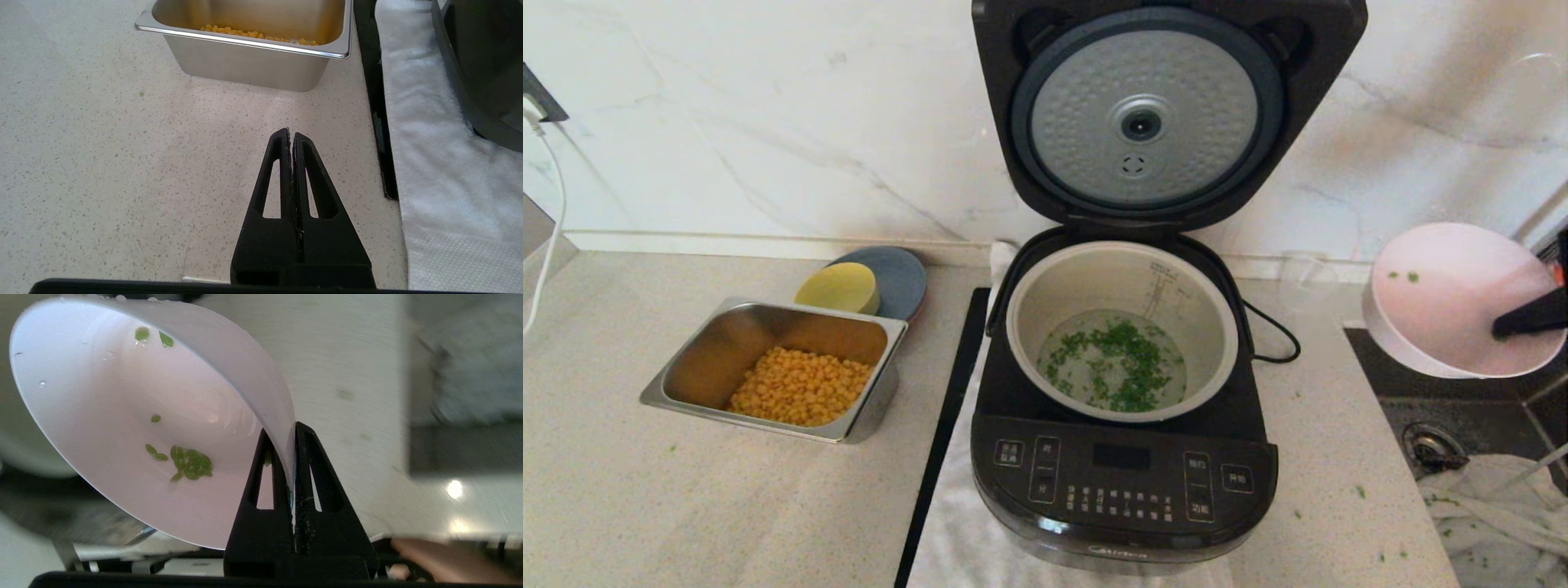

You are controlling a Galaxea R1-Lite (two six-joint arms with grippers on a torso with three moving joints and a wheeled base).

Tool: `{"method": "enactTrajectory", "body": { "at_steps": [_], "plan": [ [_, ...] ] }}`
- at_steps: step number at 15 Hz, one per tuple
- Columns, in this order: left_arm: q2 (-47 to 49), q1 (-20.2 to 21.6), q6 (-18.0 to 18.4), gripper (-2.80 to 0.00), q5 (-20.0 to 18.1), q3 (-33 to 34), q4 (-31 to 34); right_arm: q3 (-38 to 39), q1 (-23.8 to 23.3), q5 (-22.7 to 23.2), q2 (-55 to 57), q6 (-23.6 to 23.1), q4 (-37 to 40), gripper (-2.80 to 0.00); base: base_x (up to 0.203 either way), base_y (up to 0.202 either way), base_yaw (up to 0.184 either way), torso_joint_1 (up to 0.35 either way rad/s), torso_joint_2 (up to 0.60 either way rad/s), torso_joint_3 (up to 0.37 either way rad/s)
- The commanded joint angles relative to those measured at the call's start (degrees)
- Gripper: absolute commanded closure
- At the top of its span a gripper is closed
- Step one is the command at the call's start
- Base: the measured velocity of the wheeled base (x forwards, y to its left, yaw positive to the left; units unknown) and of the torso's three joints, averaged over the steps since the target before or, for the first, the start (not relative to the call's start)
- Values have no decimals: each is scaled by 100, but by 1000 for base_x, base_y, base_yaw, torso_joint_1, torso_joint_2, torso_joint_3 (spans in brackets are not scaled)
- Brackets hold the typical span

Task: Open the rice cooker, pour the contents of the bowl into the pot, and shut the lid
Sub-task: Fill a bowl with water from the tap

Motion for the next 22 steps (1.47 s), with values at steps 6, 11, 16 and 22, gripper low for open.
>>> {"method": "enactTrajectory", "body": {
  "at_steps": [6,11,16,22],
  "plan": [
    [-4,0,-1,0,0,44,-3,636,-4427,1590,1186,-801,-265,0,0,0,0,0,0,0],
    [-4,0,-1,0,0,44,-3,552,-6138,2293,2605,-1308,-718,0,0,0,0,0,0,0],
    [-4,0,-1,0,0,44,-3,-55,-6837,2570,3683,-1414,-758,0,0,0,0,0,0,0],
    [-4,0,-1,0,0,44,-3,-470,-6994,3008,4228,-1444,-783,0,0,0,0,0,0,0]
  ]
}}
